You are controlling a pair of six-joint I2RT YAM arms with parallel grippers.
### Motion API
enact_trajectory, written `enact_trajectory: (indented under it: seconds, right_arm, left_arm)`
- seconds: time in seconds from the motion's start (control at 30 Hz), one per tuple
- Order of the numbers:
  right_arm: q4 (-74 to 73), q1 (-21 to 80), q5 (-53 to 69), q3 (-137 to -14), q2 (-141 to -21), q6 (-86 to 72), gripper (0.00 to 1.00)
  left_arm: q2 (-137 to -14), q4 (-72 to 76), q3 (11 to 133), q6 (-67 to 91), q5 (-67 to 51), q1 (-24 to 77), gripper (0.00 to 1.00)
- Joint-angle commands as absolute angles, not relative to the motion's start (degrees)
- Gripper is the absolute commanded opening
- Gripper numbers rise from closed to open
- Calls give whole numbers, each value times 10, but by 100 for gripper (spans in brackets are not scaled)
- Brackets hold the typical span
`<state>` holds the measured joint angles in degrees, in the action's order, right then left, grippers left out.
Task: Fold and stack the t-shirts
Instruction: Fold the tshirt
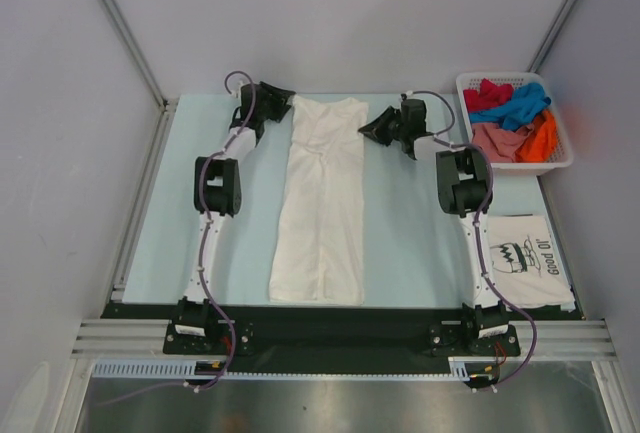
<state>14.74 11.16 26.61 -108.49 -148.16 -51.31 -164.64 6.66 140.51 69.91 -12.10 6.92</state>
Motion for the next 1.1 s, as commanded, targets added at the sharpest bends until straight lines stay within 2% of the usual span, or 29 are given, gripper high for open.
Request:
enact_trajectory:
  seconds: [0.0,0.07,0.1,0.2,0.3,0.37,0.4,0.5,0.63,0.67,0.7,0.73,0.77,0.87,0.97,1.07]
  right_arm:
    - [85,112,264,-1137,-1492,-490,12]
    - [37,105,259,-1164,-1491,-468,18]
    - [-48,101,244,-1203,-1489,-461,22]
    - [-178,80,221,-1277,-1478,-429,30]
    - [-282,69,179,-1242,-1418,-391,38]
    - [-308,64,178,-1208,-1362,-372,39]
    - [-349,65,178,-1194,-1344,-358,39]
    - [-415,69,208,-1111,-1268,-311,41]
    - [-414,86,289,-914,-1135,-244,42]
    - [-409,93,309,-824,-1073,-234,44]
    - [-395,107,344,-784,-1045,-225,50]
    - [-391,117,354,-748,-1015,-222,51]
    - [-386,123,366,-678,-972,-220,51]
    - [-364,161,439,-578,-912,-225,50]
    - [-353,225,440,-529,-868,-242,50]
    - [-283,279,445,-456,-818,-290,51]
  left_arm:
    - [-1621,72,1429,679,-138,57,62]
    - [-1600,36,1417,644,-165,41,67]
    - [-1560,22,1391,624,-177,35,66]
    - [-1474,-66,1292,507,-192,20,65]
    - [-1343,-136,1149,394,-200,19,64]
    - [-1243,-181,1066,331,-195,28,64]
    - [-1205,-195,980,314,-186,31,64]
    - [-1080,-222,788,282,-199,38,63]
    - [-926,-278,595,253,-228,48,64]
    - [-875,-292,545,251,-229,59,65]
    - [-849,-302,527,249,-229,65,66]
    - [-831,-335,510,246,-229,72,68]
    - [-815,-351,487,247,-229,83,68]
    - [-760,-403,437,268,-230,104,68]
    - [-714,-447,405,278,-202,127,67]
    - [-683,-463,362,291,-199,159,66]
